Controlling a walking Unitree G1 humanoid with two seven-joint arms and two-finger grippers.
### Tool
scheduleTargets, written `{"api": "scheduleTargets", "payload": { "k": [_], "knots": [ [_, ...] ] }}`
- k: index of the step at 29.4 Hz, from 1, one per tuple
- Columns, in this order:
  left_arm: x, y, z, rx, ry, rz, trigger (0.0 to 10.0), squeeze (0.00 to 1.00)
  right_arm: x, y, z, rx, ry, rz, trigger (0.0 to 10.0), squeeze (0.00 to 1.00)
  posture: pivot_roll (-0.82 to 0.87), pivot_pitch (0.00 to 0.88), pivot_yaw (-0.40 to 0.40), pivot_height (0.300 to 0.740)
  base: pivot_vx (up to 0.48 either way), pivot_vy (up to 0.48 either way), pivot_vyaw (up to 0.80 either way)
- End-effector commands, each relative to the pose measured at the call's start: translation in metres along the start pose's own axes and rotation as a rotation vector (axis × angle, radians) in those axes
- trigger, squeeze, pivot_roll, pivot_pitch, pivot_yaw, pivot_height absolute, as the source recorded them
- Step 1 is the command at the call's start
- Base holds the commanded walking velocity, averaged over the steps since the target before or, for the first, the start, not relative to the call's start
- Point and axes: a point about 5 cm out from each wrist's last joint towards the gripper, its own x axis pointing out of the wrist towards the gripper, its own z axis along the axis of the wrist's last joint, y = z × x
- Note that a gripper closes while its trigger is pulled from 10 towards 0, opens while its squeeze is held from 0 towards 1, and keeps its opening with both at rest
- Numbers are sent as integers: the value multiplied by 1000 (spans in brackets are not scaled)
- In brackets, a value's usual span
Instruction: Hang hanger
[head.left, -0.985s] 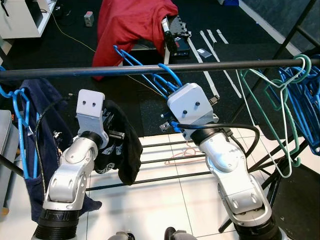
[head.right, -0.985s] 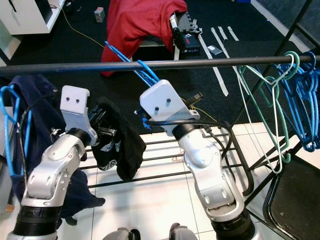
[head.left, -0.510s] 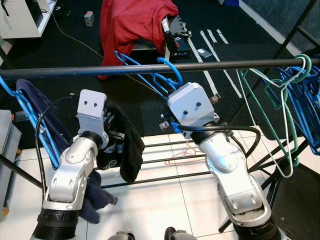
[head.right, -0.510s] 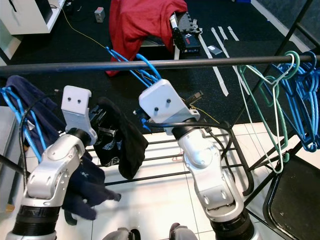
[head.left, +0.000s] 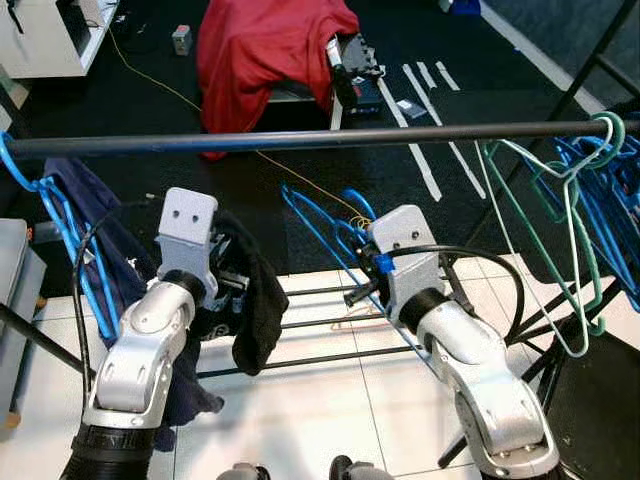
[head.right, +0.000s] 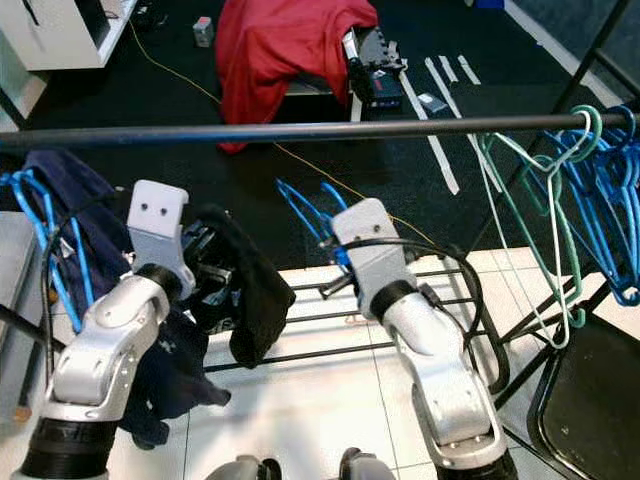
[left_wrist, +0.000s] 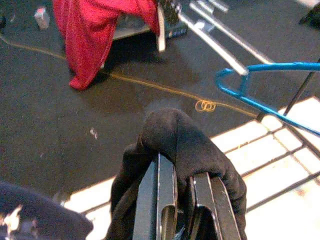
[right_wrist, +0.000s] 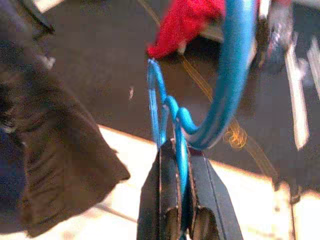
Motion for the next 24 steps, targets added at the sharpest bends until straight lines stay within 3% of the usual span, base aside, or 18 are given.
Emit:
{"api": "scheduleTargets", "payload": {
  "k": [1, 2, 6, 11, 12, 13, 18, 24],
  "knots": [
    [-4, 5, -17, 26, 92, 22, 10000, 0, 2, -9, -25, 101, 89, -33, 0, 0, -46, 240, -34, 740, 0, 0, 0],
    [-6, 10, -26, 19, 136, 52, 10000, 0, 6, -16, -34, 182, 101, -69, 0, 0, -44, 238, -36, 740, 0, 0, 0],
    [-11, 23, -45, -65, 189, 151, 10000, 0, 13, -31, -51, 279, 100, -168, 0, 0, -40, 227, -38, 740, 0, 0, 0],
    [-15, 30, -60, -81, 204, 214, 10000, 0, 18, -40, -63, 243, 99, -246, 0, 0, -39, 225, -40, 740, 0, 0, 0],
    [-17, 32, -64, -74, 209, 230, 10000, 0, 21, -43, -64, 210, 86, -281, 1137, 0, -31, 214, -44, 740, 0, 0, 0],
    [-19, 34, -68, -69, 213, 250, 10000, 0, 23, -45, -64, 183, 72, -314, 10000, 0, -31, 202, -47, 740, 0, 0, 0],
    [-20, 35, -70, -66, 214, 267, 10000, 0, 26, -46, -64, 183, 64, -337, 10000, 0, -31, 202, -47, 740, 0, 0, 0],
    [-21, 30, -70, -105, 207, 259, 10000, 0, 27, -31, -71, 120, 78, -213, 10000, 0, -32, 192, -47, 740, 0, 0, 0]
  ]
}}
